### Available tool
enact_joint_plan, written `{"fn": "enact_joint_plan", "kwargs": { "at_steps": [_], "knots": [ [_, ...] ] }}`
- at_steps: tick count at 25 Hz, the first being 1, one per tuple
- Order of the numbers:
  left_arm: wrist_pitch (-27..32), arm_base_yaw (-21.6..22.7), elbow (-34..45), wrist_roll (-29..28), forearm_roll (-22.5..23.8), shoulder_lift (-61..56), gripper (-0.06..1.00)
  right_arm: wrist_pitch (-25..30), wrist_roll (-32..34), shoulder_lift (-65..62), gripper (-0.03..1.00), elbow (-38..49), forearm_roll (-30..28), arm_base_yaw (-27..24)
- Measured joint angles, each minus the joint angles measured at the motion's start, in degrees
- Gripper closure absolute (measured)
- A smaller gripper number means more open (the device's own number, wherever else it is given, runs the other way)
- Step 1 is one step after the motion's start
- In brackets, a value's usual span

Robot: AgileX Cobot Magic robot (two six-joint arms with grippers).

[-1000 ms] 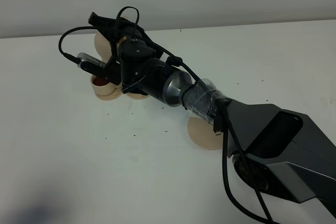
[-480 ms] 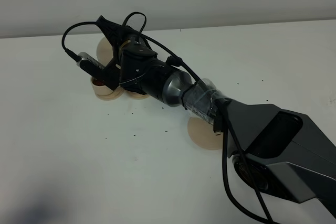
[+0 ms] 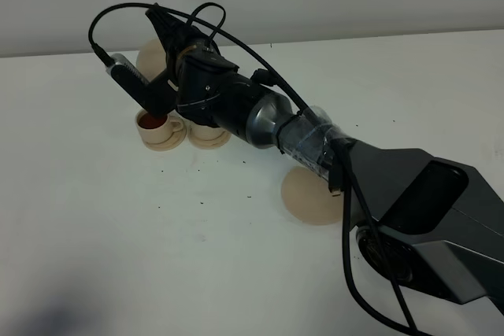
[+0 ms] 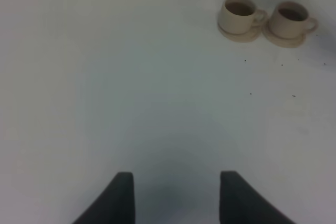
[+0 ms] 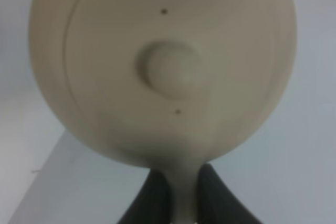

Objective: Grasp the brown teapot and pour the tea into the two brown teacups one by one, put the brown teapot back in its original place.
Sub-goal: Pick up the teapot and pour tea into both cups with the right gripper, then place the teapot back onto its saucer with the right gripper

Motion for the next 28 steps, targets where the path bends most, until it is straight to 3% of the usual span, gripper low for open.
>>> {"fn": "enact_joint_plan", "kwargs": {
  "at_steps": [8,13,22,28],
  "knots": [
    [0.0,0.0,0.0,0.0,0.0,0.0,0.55,5.9,-1.2,-3.0,0.86,0.0,9.6,-1.5],
    [0.0,0.0,0.0,0.1,0.0,0.0,0.55,12.3,-1.4,-4.6,0.86,0.0,15.9,-1.6],
    [0.0,0.0,0.0,0.1,0.0,0.0,0.55,25.1,-1.0,-7.8,0.86,0.0,33.2,-1.6],
    [0.0,0.0,0.0,0.1,0.0,0.0,0.55,32.9,1.1,-7.8,0.86,0.0,38.6,-0.8]
  ]
}}
